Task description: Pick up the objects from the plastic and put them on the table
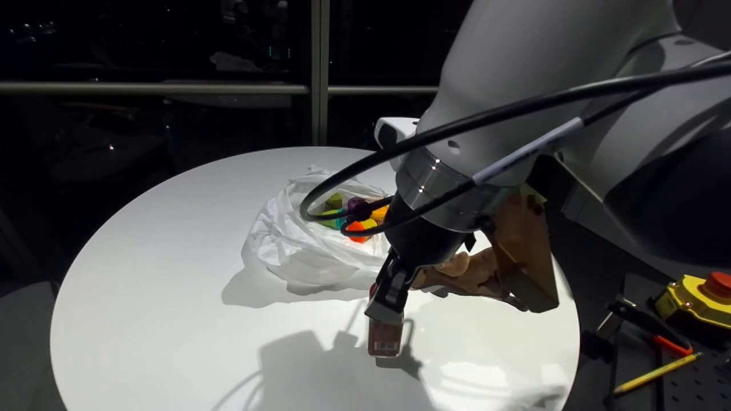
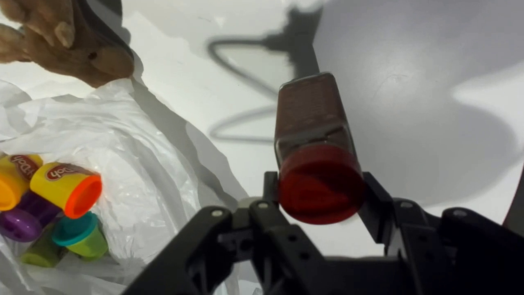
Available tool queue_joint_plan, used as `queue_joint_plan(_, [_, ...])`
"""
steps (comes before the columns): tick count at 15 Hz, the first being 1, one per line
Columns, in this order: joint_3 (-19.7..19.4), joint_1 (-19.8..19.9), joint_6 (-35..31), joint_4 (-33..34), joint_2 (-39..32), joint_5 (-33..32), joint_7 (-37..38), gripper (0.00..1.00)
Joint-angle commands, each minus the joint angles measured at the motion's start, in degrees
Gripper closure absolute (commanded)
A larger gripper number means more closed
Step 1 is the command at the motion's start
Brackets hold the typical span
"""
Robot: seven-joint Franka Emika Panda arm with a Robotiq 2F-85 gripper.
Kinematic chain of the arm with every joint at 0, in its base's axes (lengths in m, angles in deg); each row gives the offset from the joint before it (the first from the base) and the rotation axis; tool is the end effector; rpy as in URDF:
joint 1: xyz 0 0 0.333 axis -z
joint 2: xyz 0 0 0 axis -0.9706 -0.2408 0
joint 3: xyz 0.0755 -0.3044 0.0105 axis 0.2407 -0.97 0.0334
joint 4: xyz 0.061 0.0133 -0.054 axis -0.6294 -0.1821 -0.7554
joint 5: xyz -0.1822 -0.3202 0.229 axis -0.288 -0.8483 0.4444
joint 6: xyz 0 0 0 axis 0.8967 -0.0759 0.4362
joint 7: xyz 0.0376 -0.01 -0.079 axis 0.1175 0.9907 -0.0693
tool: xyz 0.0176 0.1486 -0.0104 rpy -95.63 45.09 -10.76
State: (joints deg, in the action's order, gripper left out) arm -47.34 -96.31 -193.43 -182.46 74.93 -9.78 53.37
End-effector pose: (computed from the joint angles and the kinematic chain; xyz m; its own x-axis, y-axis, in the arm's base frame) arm 0.4586 0.2235 0.1330 0.8778 0.4083 0.2506 0.3880 -0.9127 0.1279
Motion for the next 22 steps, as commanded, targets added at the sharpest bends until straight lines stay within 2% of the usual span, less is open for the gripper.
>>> queue_joint_plan(1, [-2.9,-2.3,-2.6,4.8,-4.2,-4.6,5.0,0.75])
queue_joint_plan(6, [-4.0,-4.2,-5.2,7.2,-8.9,-4.3,9.5,0.75])
queue_joint_plan(10, [-7.4,-8.5,-7.2,8.2,-10.5,-6.7,13.7,0.75])
queue_joint_plan(11, [-8.6,-9.8,-7.4,8.2,-10.3,-7.7,14.6,0.25])
queue_joint_plan(12, [-10.1,-11.3,-7.6,8.4,-10.1,-8.8,15.7,0.25])
queue_joint_plan(15, [-12.7,-14.4,-7.4,8.1,-8.3,-11.1,17.5,0.04])
queue_joint_plan(16, [-13.4,-15.0,-7.3,8.2,-7.6,-11.3,17.8,0.0])
queue_joint_plan(20, [-16.6,-16.7,-5.6,8.6,-4.4,-12.0,18.6,0.0])
queue_joint_plan(22, [-18.2,-16.1,-4.0,9.3,-4.4,-11.9,18.0,0.0])
